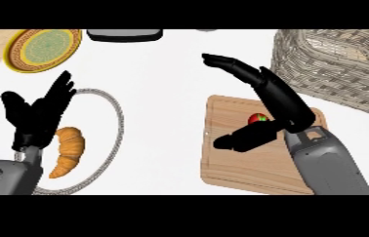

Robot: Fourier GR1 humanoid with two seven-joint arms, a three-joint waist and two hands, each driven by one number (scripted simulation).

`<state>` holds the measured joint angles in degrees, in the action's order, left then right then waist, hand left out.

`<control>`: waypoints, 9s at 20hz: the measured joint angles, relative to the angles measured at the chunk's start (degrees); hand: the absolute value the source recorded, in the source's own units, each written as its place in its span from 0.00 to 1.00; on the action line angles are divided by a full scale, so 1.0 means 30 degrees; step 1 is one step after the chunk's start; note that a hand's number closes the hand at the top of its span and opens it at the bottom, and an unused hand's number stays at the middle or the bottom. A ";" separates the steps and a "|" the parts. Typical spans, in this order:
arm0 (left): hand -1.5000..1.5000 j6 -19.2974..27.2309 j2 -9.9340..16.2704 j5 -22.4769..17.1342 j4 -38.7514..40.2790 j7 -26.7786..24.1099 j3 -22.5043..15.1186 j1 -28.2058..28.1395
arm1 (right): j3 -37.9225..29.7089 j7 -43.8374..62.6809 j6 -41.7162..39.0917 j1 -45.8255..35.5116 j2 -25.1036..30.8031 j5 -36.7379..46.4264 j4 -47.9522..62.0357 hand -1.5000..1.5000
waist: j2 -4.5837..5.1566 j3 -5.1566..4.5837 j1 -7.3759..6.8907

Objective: Pick the tomato from the cutting board and place it in the basket

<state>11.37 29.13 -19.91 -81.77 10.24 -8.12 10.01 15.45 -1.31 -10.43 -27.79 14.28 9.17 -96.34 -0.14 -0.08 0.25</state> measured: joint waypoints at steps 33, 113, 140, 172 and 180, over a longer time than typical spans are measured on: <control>0.50 -0.1449 -0.0928 0.0884 0.0959 -0.0163 0.1482 0.0278 | -0.8161 1.1155 -1.3063 -0.1669 0.8661 -0.6056 -0.1128 0.00 | 0.0008 0.0037 0.0046; 0.50 -0.4944 -0.4469 0.5468 0.0500 0.0976 0.5949 0.0495 | -0.1304 -0.0854 -0.3170 0.4903 -0.2088 1.5689 0.5572 1.00 | -0.0152 -0.0184 0.0129; 0.50 -0.5029 -0.4737 0.5638 0.0303 0.1088 0.5861 0.0508 | 0.3412 1.7607 0.1671 0.2209 -0.4694 1.3623 -1.0266 1.00 | 0.0007 0.0006 -0.0110; 0.50 -0.5057 -0.5161 0.5953 0.0143 0.1125 0.5862 0.0487 | -1.0223 0.9781 0.3213 -0.6042 0.2656 1.1496 0.5093 1.00 | 0.0084 0.0035 -0.0224; 0.50 -0.5036 -0.5207 0.6010 0.0360 0.1047 0.5982 0.0745 | -1.1488 0.6385 0.6202 -0.5626 0.3036 1.0859 0.9146 0.00 | 0.0118 0.0029 -0.0248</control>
<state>-3.74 13.51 -1.88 -80.69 13.38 9.83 12.25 -19.02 17.85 8.18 -44.67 23.39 41.74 -68.90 0.21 0.00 -0.50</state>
